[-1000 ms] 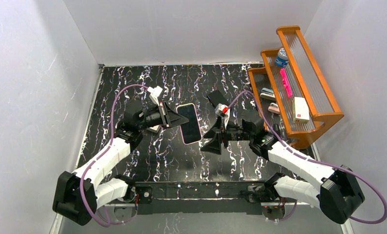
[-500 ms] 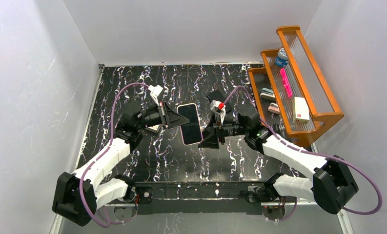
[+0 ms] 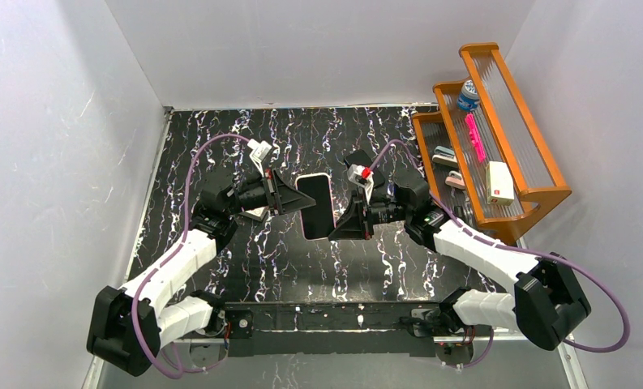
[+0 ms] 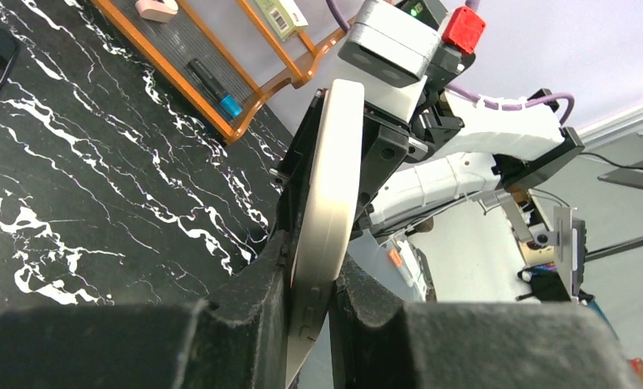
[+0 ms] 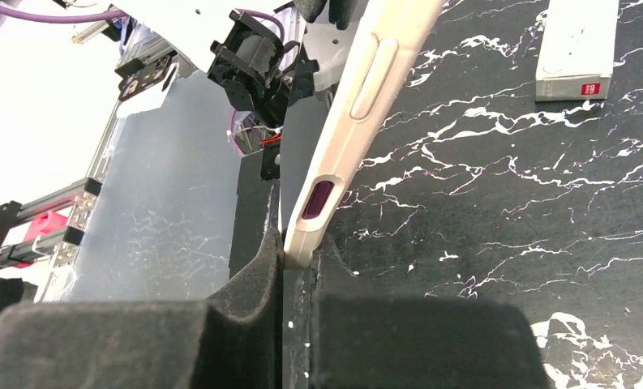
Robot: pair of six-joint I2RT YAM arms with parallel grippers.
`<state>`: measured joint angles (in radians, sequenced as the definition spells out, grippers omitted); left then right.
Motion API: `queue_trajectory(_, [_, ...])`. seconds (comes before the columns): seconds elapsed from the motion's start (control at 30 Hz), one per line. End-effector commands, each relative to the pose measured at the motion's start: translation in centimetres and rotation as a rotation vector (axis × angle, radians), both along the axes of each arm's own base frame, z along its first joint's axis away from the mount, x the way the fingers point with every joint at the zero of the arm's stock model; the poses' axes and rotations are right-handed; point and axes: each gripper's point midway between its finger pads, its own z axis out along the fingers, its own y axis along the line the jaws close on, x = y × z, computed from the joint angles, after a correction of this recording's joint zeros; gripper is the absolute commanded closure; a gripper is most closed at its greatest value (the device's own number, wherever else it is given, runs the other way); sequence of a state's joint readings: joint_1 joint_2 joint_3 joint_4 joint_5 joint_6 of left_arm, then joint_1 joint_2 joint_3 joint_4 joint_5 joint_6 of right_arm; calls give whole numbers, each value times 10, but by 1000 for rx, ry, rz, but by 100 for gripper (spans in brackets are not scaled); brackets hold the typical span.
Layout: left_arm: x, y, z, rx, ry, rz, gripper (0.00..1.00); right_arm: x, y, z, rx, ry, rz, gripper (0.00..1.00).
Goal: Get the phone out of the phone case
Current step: Remove the phone case from the phone.
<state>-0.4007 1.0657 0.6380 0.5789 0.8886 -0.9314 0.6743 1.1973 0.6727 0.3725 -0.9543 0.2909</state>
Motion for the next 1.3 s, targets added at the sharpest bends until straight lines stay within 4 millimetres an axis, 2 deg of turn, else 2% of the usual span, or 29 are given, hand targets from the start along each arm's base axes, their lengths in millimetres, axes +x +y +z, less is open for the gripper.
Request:
queue_trajectory(0.0, [6, 0, 24, -53, 21, 18, 100, 6, 4, 27, 94, -239, 39, 99])
queue_trajectory(0.23, [18, -3, 14, -92, 175, 58, 100, 8, 6, 34, 110, -370, 105, 99])
queue_trajectory(0.4, [33, -4, 1, -117, 299, 125, 100, 7, 10, 36, 119, -402, 160, 99])
queue_trajectory(0.63, [44, -3, -9, -135, 394, 177, 100, 8, 14, 41, 135, -441, 215, 99])
queue_trajectory(0.93, [46, -3, -9, -141, 409, 189, 100, 15, 18, 47, 145, -488, 211, 97])
queue_trajectory(1.17, [44, -2, -18, -126, 410, 191, 100, 16, 20, 57, 161, -501, 229, 93])
queue_trajectory(1.27, [41, -1, -14, -121, 332, 184, 100, 24, 23, 66, 149, -444, 171, 99])
